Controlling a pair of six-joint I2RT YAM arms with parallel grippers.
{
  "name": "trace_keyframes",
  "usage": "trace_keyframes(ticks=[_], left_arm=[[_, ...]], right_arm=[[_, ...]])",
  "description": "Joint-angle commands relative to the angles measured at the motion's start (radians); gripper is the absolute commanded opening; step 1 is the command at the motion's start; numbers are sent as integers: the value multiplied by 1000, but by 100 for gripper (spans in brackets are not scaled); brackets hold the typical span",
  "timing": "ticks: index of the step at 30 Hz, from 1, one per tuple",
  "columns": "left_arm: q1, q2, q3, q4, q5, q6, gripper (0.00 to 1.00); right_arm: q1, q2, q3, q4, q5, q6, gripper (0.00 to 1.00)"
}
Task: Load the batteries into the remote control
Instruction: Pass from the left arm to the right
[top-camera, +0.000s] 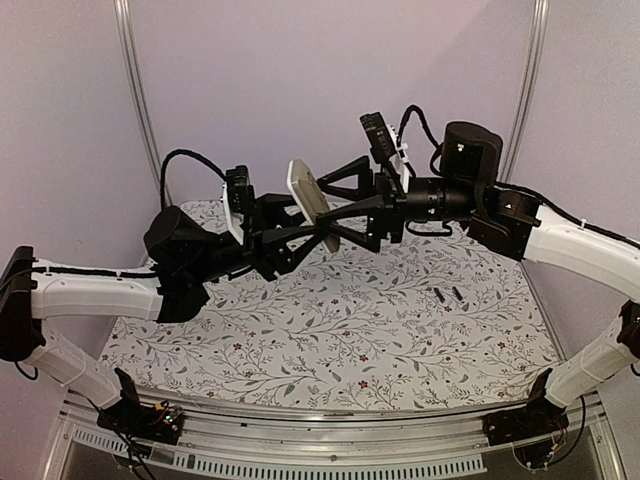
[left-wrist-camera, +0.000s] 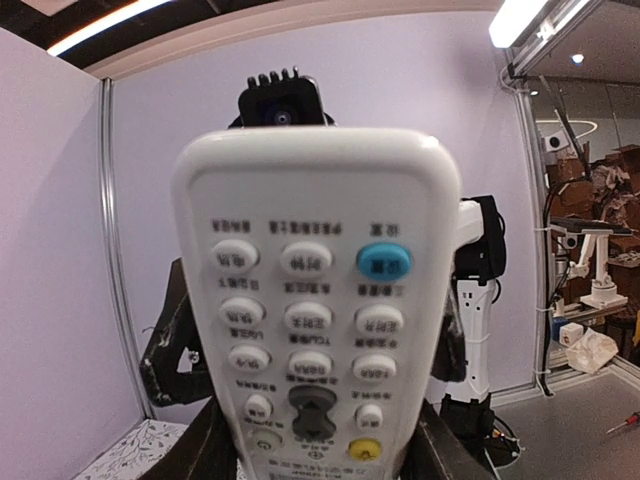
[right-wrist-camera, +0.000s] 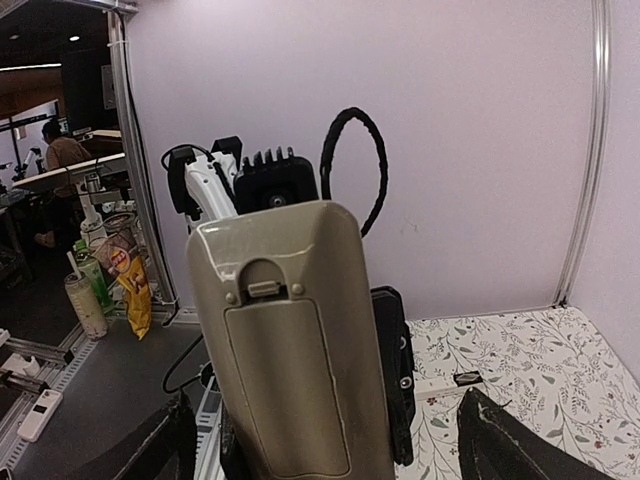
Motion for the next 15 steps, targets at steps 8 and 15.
trace_keyframes(ticks=[8,15], left_arm=[[-13,16,-4,-3,-25,10,0],[-12,13,0,-20,-38,18,0]], right_arm=[[11,55,74,45,-8,24,68],[11,80,86,40,-40,35,69]])
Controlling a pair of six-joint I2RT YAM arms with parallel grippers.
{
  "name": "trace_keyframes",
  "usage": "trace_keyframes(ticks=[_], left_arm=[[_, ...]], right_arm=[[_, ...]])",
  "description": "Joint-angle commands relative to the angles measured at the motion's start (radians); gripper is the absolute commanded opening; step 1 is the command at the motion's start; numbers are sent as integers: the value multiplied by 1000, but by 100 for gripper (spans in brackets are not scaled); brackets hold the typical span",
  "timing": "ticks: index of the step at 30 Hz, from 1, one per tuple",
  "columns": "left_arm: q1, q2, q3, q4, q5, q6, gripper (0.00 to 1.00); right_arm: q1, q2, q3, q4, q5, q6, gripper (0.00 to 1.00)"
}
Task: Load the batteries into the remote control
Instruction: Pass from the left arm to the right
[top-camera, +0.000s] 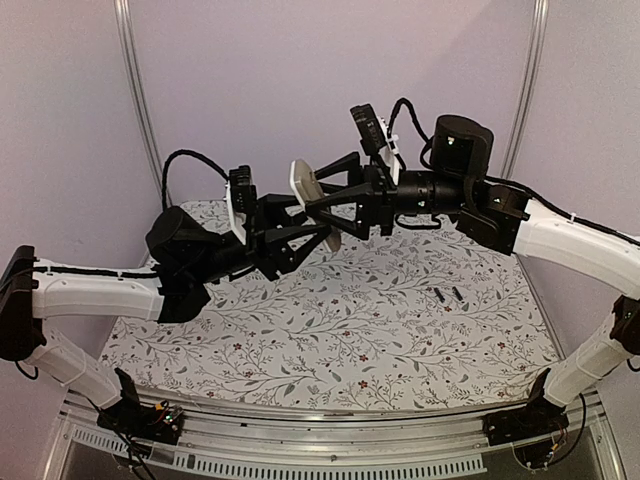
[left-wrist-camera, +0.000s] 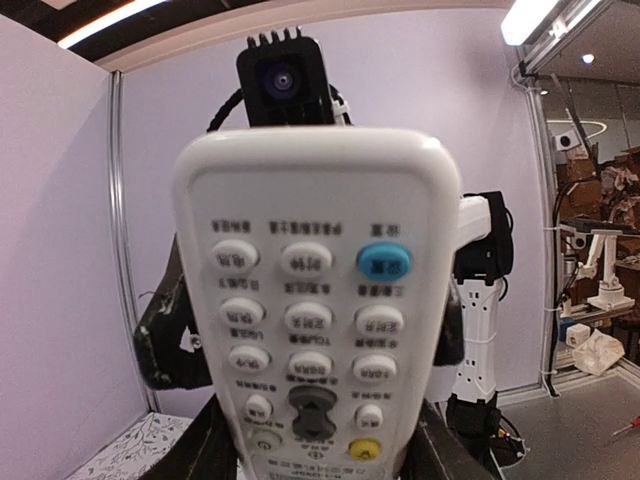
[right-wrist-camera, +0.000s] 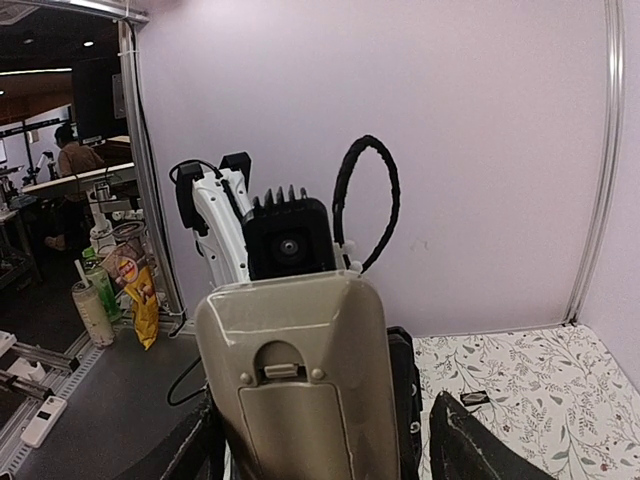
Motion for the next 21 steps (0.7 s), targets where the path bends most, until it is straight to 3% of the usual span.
trace_keyframes(ticks=[1,3,9,11,13,16,17,21], left_arm=[[-12,8,0,-14,-13,14,0],[-12,9,3,-23,-12,17,0],[-11,13,8,-45,-13,22,0],[-10,16,20,-71,-10,19,0],[-10,21,41,-113,6,19,1],[-8,30,76,-177,44,20,50],[-7,31,81,-187,56,21,55],[-6,28,91,-210,77,26,57]], right_arm=[[5,21,24,3,-21,12,68],[5,22,26,3,-18,15,60],[7,29,26,2,-30,19,17],[8,29,23,-1,-30,14,9],[8,31,23,-4,-35,11,8],[7,35,26,-17,-61,7,7],[7,35,27,-22,-72,4,7],[7,25,26,-47,-64,-4,6]])
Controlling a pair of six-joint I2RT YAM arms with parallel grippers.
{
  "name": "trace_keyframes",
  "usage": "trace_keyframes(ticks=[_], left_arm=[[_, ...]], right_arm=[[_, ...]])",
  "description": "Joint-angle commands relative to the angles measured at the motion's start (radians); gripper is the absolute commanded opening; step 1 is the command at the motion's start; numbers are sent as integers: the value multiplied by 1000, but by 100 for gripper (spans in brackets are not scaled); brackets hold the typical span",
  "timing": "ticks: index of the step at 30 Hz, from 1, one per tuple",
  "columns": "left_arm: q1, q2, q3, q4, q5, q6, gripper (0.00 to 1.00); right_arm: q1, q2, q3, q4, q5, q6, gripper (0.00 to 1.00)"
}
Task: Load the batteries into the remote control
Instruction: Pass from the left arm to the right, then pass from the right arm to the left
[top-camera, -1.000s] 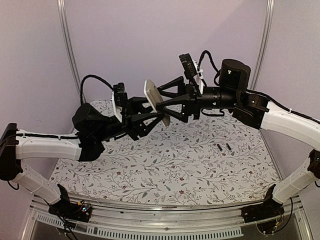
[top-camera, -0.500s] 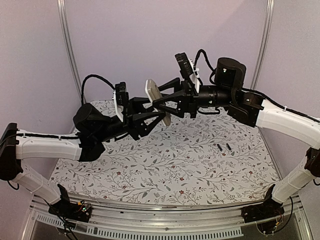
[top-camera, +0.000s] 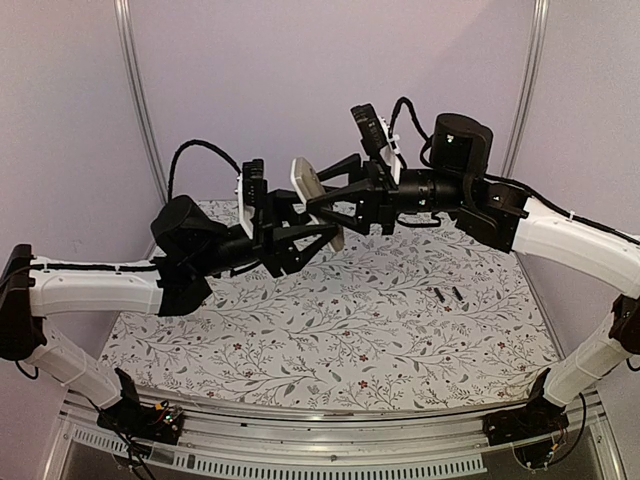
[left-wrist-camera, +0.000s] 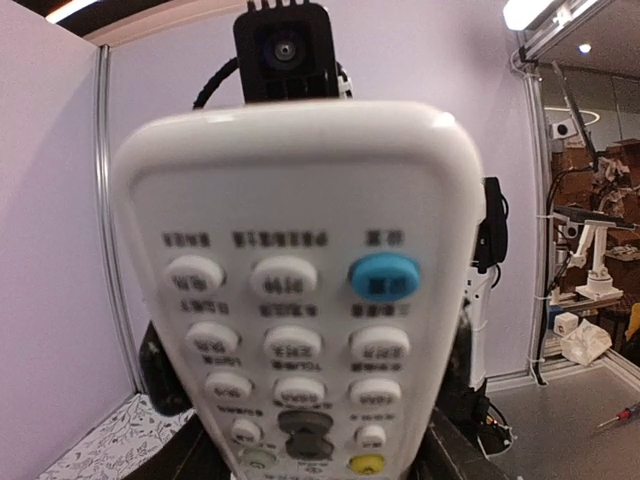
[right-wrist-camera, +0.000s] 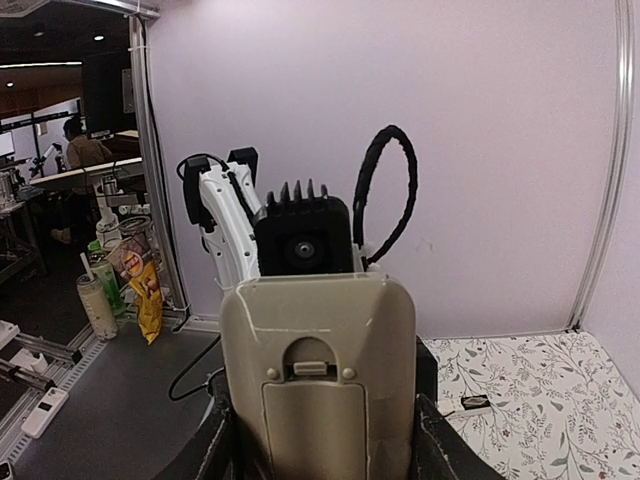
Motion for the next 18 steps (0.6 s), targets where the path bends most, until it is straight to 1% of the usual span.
trace_keyframes(ticks=[1,4,7,9,10,11,12,13,15,16,17,18], left_arm=[[-6,28,37,-102,56,30,57],[-7,41,52,-124,71,28,56],[-7,45,58,-122,72,22,44],[-7,47,63,-126,80,22,33],[-6,47,65,-127,81,19,23],[-8,47,64,-123,79,18,9],[-7,45,57,-115,77,16,0],[-7,41,48,-102,72,13,0],[-6,31,26,-66,62,12,0],[-7,27,16,-51,57,13,0],[-7,23,9,-40,52,16,0],[-9,18,5,-36,47,19,0]], right_arm=[[17,7,15,-56,-6,10,6],[18,2,14,-64,1,4,6],[17,-2,14,-72,3,2,5],[18,-4,14,-83,9,-2,5],[18,-4,15,-91,13,-5,5],[19,-4,14,-99,18,-7,6],[19,-5,14,-105,23,-11,16],[19,-8,12,-109,29,-15,28],[18,-25,2,-108,39,-17,48],[18,-36,-3,-110,39,-47,57],[18,-54,-9,-114,43,-73,64],[18,-83,-17,-117,59,-94,70]])
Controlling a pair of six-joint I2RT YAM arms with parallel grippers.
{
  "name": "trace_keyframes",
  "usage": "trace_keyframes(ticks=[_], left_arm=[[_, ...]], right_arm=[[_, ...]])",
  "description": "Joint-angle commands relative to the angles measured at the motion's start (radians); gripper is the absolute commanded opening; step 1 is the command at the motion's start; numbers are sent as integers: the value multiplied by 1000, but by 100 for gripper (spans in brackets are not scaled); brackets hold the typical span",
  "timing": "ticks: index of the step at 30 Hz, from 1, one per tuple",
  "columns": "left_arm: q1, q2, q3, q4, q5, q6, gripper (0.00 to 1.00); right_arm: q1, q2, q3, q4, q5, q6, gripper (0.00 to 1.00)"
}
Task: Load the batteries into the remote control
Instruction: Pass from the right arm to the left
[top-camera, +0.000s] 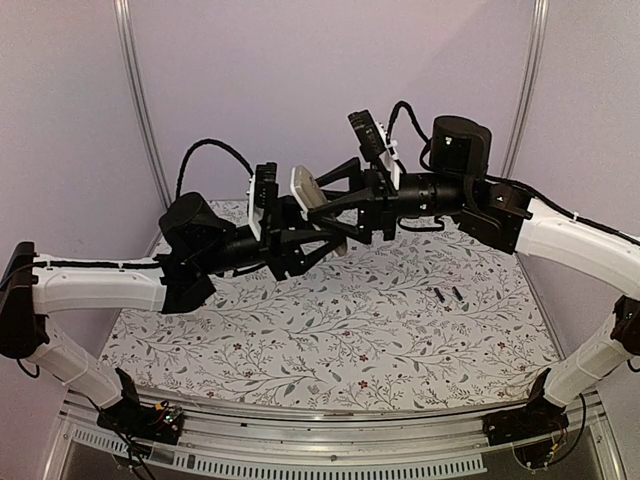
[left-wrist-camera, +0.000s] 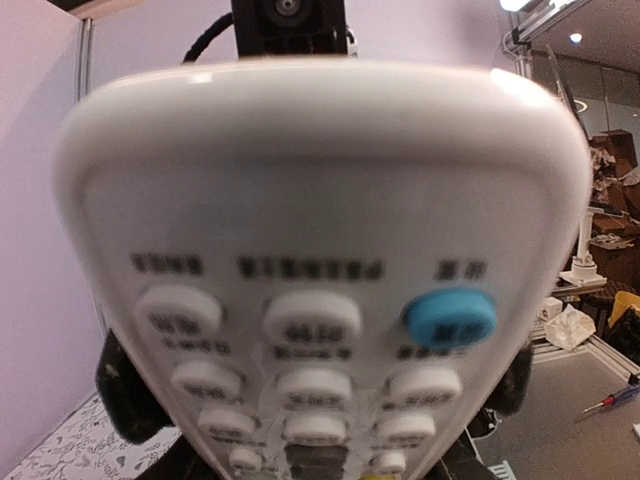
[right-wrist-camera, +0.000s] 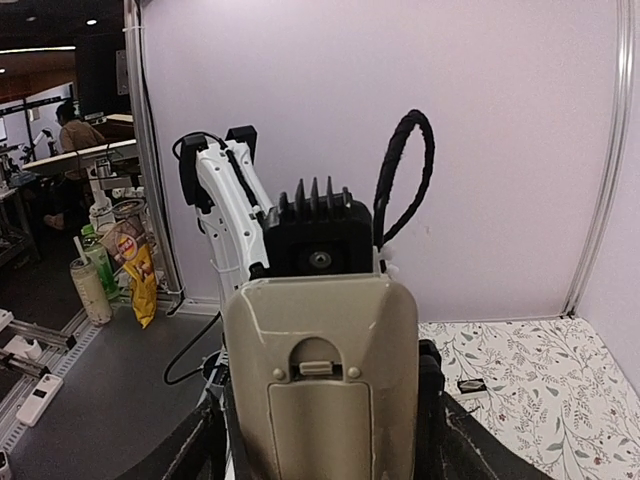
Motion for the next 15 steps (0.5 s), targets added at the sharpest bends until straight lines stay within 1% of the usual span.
trace_keyframes(ticks=[1,3,5,8,9,11,12,14,15], left_arm=[[-9,-10,-31,45,-17,16,0],[-10,-18,-44,63,-35,3,0],[-10,-23,-52,71,-47,-20,0],[-6,-24,-56,54,-38,-76,0],[-3,-24,-70,81,-15,-93,0],[-1,-17,-135,170,58,-107,0],[0,-9,-160,216,96,-106,0],[0,15,-193,282,158,-98,0],[1,30,-206,314,186,-91,0]], right_arm=[[9,-92,-30,-46,56,-99,73],[9,-151,-89,-37,96,-174,79],[10,-222,-163,-2,156,-278,83],[10,-297,-240,42,221,-437,84],[10,-309,-254,48,241,-477,83],[9,-311,-273,57,277,-584,80],[10,-308,-281,59,287,-622,76],[10,-289,-293,58,283,-714,64],[9,-282,-294,55,269,-779,61]])
